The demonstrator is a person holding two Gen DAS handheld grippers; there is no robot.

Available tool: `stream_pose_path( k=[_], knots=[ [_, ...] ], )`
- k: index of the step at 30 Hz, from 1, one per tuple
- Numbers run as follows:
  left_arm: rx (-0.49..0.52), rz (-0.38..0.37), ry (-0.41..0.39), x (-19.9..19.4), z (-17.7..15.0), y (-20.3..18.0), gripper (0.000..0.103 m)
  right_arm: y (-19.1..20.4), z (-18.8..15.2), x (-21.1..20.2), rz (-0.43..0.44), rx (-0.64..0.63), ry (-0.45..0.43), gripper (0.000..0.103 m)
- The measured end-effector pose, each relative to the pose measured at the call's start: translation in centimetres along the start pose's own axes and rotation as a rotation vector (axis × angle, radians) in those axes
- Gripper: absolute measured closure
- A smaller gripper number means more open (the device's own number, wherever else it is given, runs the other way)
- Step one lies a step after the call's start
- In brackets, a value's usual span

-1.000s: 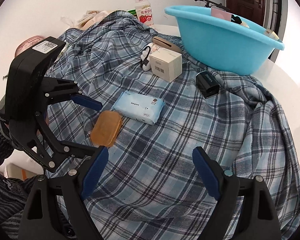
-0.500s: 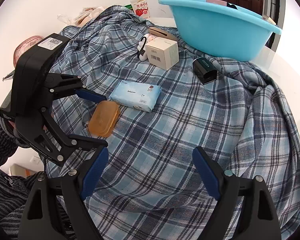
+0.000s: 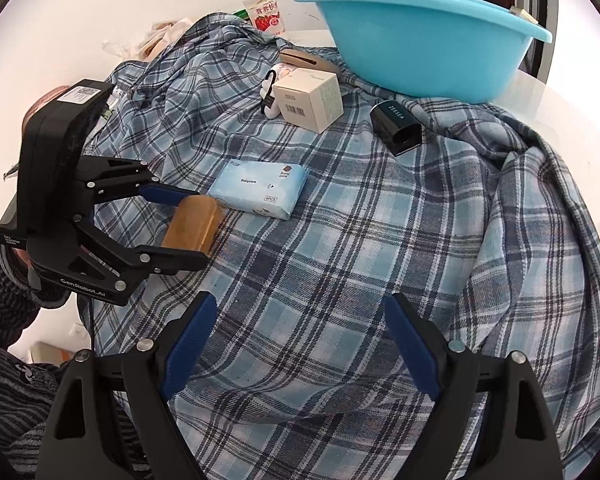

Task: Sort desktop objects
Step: 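Move the left tool to the orange translucent soap bar and close on it, then lift the soap bar with the left tool and carry it over the basin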

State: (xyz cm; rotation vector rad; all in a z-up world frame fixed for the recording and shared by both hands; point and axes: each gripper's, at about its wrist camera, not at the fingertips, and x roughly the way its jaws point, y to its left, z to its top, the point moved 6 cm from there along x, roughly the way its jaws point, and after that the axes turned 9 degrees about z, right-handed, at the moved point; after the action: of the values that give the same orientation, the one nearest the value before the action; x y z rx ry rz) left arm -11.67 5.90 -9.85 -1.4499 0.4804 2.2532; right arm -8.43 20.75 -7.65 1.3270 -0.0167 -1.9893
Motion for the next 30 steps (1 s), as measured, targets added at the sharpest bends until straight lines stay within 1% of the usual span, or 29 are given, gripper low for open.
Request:
stream_pose_path(
  k=[11, 15, 23, 26, 30],
  knots=[
    [-0.007, -0.014, -0.01, -1.7, 0.2, 0.3, 0.037, 0.2, -0.5, 0.2, 0.002, -0.005, 0.015, 0.018],
    [-0.009, -0.012, -0.022, -2.2, 0.5, 0.3, 0.037, 0.2, -0.3, -0.5, -0.003, -0.011, -0.009, 0.018],
    [0.027, -0.004, -0.043, -3.1, 2.1, -0.1, 0.037, -0.4, 0.9, -1.7, 0.0, 0.0, -0.041, 0.018],
    [0.038, -0.02, -0.069, -3.6, 3.0, -0.3, 0.037, -0.4, 1.9, -2.3, -0.004, -0.011, -0.065, 0.018],
    [0.052, -0.007, -0.087, -4.2, 4.3, -0.4, 0.037, -0.3, 3.1, -3.0, -0.023, -0.046, -0.08, 0.018]
  ],
)
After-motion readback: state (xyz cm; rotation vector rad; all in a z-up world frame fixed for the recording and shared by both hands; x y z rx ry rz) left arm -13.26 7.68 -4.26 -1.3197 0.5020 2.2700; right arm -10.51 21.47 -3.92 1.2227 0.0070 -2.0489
